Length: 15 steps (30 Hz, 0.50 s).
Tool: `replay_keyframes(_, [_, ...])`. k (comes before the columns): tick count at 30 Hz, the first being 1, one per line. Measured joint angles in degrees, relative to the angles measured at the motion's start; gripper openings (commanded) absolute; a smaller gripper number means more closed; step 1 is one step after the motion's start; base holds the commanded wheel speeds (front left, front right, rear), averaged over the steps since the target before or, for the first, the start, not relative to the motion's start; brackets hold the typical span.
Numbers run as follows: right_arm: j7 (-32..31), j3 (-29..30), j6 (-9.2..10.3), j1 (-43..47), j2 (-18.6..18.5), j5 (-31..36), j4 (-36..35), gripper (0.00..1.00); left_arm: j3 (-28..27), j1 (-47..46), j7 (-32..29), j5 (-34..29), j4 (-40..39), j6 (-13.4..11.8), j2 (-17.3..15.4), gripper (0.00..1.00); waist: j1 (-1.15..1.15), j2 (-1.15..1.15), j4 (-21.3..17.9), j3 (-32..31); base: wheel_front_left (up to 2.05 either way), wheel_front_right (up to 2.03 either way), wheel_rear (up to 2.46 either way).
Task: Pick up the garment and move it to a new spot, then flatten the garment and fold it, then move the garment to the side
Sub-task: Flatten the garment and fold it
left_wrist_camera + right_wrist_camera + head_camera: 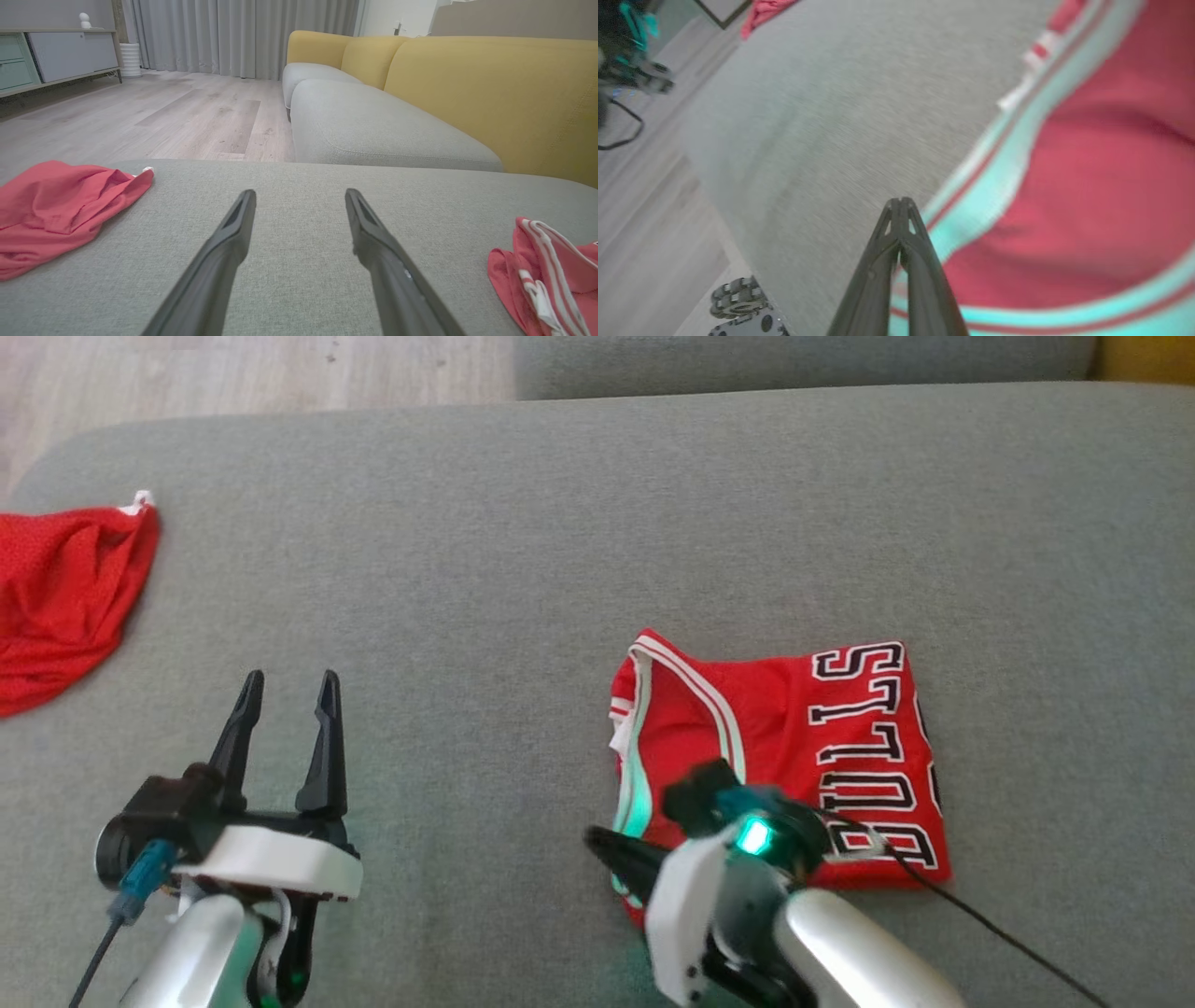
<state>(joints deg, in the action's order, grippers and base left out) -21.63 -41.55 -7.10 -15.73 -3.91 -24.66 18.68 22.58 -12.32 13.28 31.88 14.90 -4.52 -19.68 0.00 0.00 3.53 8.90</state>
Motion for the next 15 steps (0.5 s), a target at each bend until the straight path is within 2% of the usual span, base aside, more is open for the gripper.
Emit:
replay_keyframes(4, [1.3,-2.5,0.00,-2.6,0.0,-4.7,0.7,0.00,0.1,-0.1,0.1,0.0,0.7,0.0,0.0,1.00,0.00,0.00,0.4,-0.5,0.00,0.00,0.00])
replay_keyframes(8, [5.1,1.2,0.00,-2.5,0.0,-5.7,-0.5,0.00,0.0,0.1,0.4,0.0,1.0,0.0,0.0,1.00,0.00,0.00,0.1,-1.8,0.00,0.00,0.00])
replay_keyframes(9, [6.8,3.2,0.00,-2.5,0.0,-5.6,-1.9,0.44,0.0,0.3,0.4,0.0,0.9,0.0,0.0,1.00,0.00,0.00,-0.1,-2.1,0.00,0.00,0.00])
replay_keyframes(10, [8.6,5.4,0.00,-2.4,0.0,-4.9,-3.3,1.00,-0.1,0.7,0.5,0.0,0.9,-0.1,0.0,1.00,0.00,0.00,-0.3,-2.5,0.00,0.00,0.00])
replay_keyframes(13, [13.0,13.5,0.00,-1.8,-0.4,-0.7,-7.8,1.00,-0.5,2.2,0.5,0.0,0.4,-0.5,-0.2,1.00,0.00,0.00,-1.2,-3.8,0.00,0.00,0.00])
replay_keyframes(14, [13.0,13.5,0.00,-1.8,-0.4,-0.7,-7.8,1.00,-0.5,2.2,0.5,0.0,0.4,-0.5,-0.2,1.00,0.00,0.00,-1.2,-3.8,0.00,0.00,0.00])
replay_keyframes(15, [14.3,16.3,0.00,-1.0,-0.8,1.2,-9.5,1.00,-0.6,2.8,0.8,0.0,0.2,-0.6,-0.2,1.00,-0.01,0.00,-1.6,-4.2,0.00,0.00,0.00])
